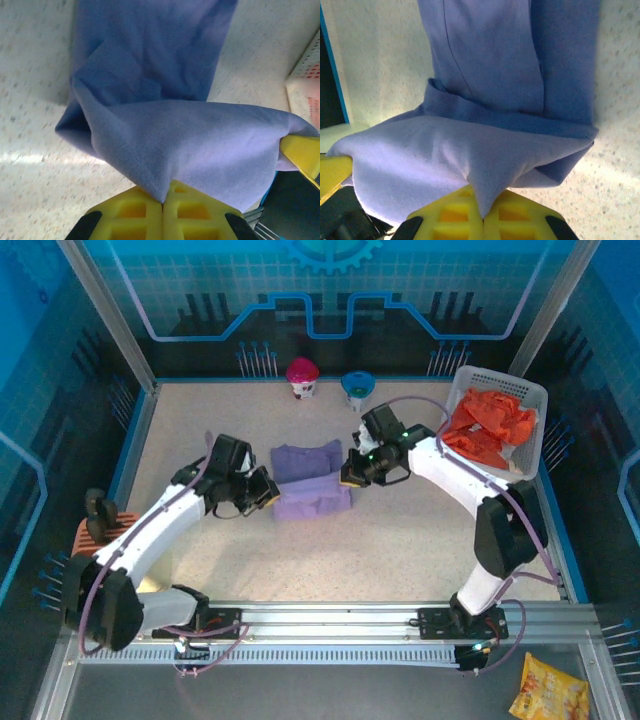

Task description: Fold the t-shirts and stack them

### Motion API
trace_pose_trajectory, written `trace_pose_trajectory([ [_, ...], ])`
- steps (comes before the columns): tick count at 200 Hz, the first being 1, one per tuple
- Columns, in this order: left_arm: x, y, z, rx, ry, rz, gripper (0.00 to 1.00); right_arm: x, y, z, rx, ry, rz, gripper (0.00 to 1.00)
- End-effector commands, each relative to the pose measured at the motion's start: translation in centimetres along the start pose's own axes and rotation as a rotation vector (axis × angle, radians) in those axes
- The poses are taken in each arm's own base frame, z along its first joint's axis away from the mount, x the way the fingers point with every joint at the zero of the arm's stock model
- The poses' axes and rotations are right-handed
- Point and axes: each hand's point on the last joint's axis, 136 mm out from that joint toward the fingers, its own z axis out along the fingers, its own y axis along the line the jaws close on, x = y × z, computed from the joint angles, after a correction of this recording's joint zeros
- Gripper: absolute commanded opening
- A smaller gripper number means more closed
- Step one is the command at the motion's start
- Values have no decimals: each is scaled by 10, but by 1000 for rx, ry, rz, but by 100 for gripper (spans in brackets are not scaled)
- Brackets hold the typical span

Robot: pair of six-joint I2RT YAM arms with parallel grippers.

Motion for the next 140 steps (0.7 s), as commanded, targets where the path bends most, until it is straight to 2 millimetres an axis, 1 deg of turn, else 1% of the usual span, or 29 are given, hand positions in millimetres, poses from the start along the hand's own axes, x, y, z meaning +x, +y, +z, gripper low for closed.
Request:
trace_pose_trajectory([
  [1,-28,-21,1,60,-12,45,0,-17,2,-1,-23,31,0,0],
  [32,-59,-28,16,70,-4,30,0,-46,2,7,-47,41,23,0],
  [58,-84,-25,26,70,-26,4,0,-66,1,16,-52,41,35,0],
  [85,-103,-21,34,64,-31,-21,0,-83,1,25,-42,46,35,0],
  [106,-111,-30,29,87,-38,-18,0,-93,7,20,-42,34,22,0],
  [118,-110,-37,25,106,-36,-8,0,-93,12,14,-52,21,15,0],
  [129,-107,-41,21,125,-27,-4,0,-89,16,9,-58,13,4,0],
  [140,-100,-42,18,144,-17,-1,0,-82,16,6,-59,14,4,0],
])
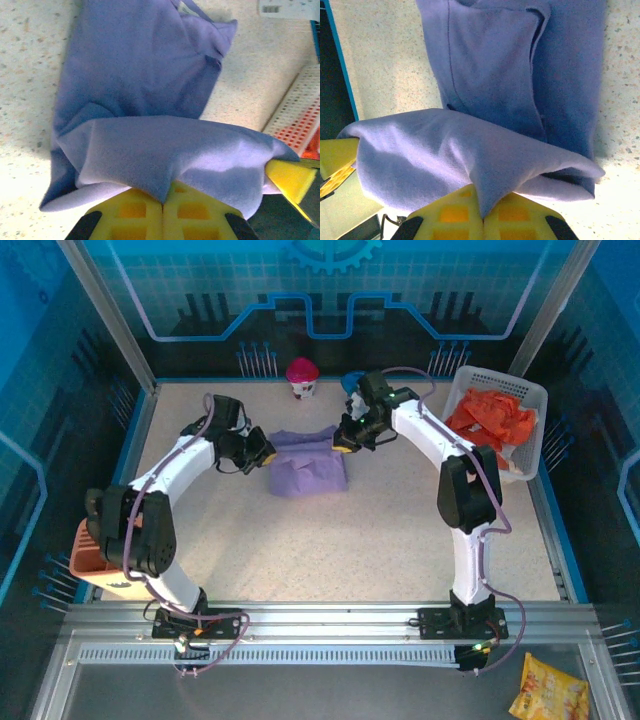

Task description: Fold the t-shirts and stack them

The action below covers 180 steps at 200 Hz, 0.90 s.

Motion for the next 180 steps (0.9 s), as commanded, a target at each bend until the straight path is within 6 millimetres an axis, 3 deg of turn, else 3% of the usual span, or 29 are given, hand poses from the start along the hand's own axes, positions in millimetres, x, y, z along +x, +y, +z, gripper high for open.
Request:
trace_pose_trajectory([
  [1,8,-25,-17,93,16,65,0,12,9,-21,-26,2,-16,0],
  [23,33,-15,-23,93,41,72,0,36,7,-27,-33,6,-24,0],
  [44,70,1,-29,84,73,106,0,68,6,-29,-57,19,-34,0],
  [81,139,56,-40,45,109,73,0,139,-25,-24,18,50,-31,0],
  [112,188,81,-49,41,118,49,0,198,-46,-17,56,93,-15,0],
  [152,232,105,-62,8,132,33,0,272,-65,-14,110,139,7,0],
  [180,251,111,-67,-5,178,28,0,291,-64,-26,113,131,19,0],
])
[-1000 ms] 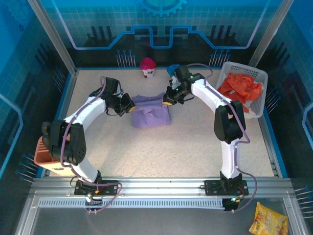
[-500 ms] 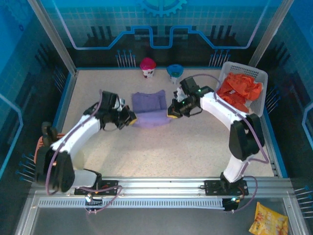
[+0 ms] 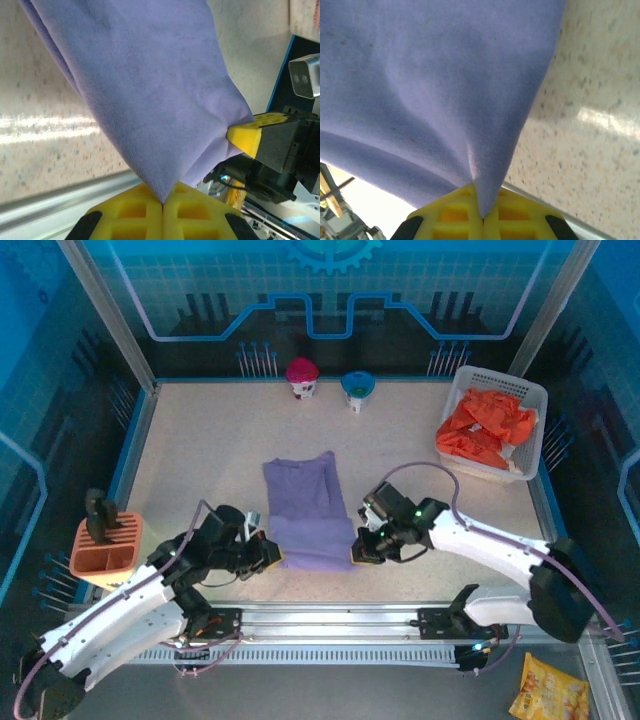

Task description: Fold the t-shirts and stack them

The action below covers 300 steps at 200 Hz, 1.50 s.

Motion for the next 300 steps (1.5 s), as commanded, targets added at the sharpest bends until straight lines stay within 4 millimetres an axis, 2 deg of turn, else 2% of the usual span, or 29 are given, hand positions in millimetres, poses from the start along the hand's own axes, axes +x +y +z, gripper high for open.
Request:
trace_pose_trajectory([
  [1,6,19,-3,-82,-20,-97,0,7,-2,-9,18,-45,73,0],
  [14,3,15,-16,-118,-48,-82,0,4,3,-20,21,-64,60,0],
  [31,-11,5,-32,-161,-121,-39,0,-13,14,-35,36,-95,34,0],
  [44,-22,-7,-31,-157,-130,-25,0,-30,27,-42,11,-95,17,0],
  [71,-48,-29,-10,-68,-93,-27,0,-60,40,-45,-5,-96,-16,0],
  [113,-103,-58,-27,-29,-170,2,0,-114,54,-51,-47,-106,-28,0],
  [161,-155,-58,-19,-8,-189,-23,0,-162,64,-44,-79,-95,-36,0],
  [205,-191,-63,-19,7,-222,-14,0,-198,78,-56,-108,-139,-47,0],
  [236,-219,-59,-13,25,-222,-33,0,-222,74,-52,-131,-142,-22,0],
  [300,-262,-71,-6,49,-231,-24,0,-263,70,-44,-136,-149,-16,0],
])
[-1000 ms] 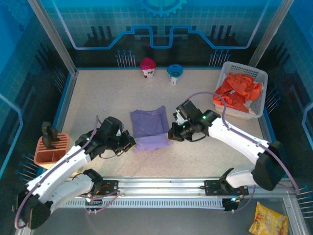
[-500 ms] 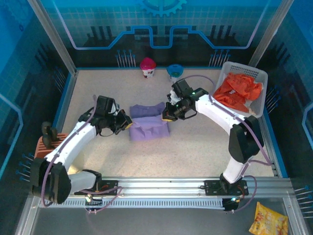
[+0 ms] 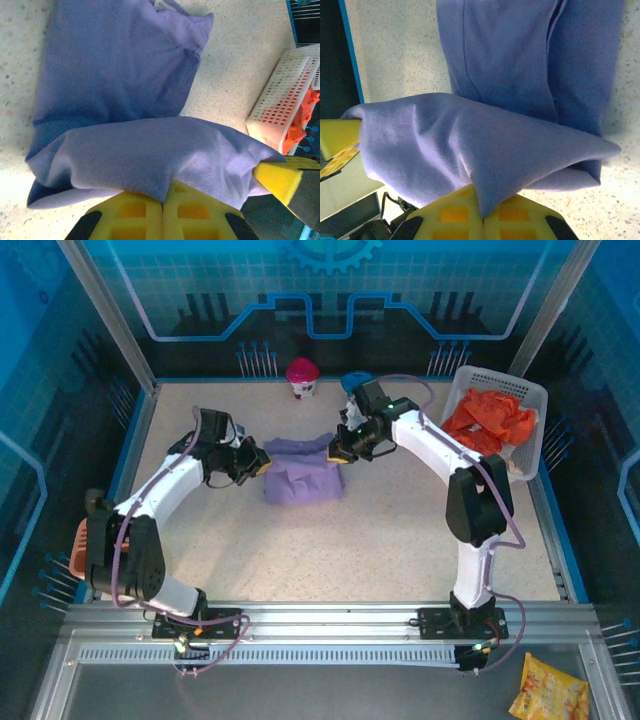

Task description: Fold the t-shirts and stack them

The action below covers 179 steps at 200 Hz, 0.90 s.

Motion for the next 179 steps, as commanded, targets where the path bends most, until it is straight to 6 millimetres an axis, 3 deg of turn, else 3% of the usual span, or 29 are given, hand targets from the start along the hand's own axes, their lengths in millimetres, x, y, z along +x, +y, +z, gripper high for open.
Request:
trace_pose_trajectory([
  [1,-19,-24,-5,70,-22,58,0,-14,5,-2,-26,7,-15,0],
  [28,-26,-32,-6,89,-20,63,0,-21,10,-5,-20,4,-29,0],
  [69,-5,-26,-17,96,4,69,0,-2,10,-15,-29,-4,-32,0],
  [102,42,-4,-28,79,38,71,0,46,4,-17,-34,19,-45,0],
  [150,114,34,-53,32,71,32,0,126,-19,-22,35,60,-62,0],
  [179,160,57,-58,24,104,-9,0,177,-39,-18,73,104,-43,0],
])
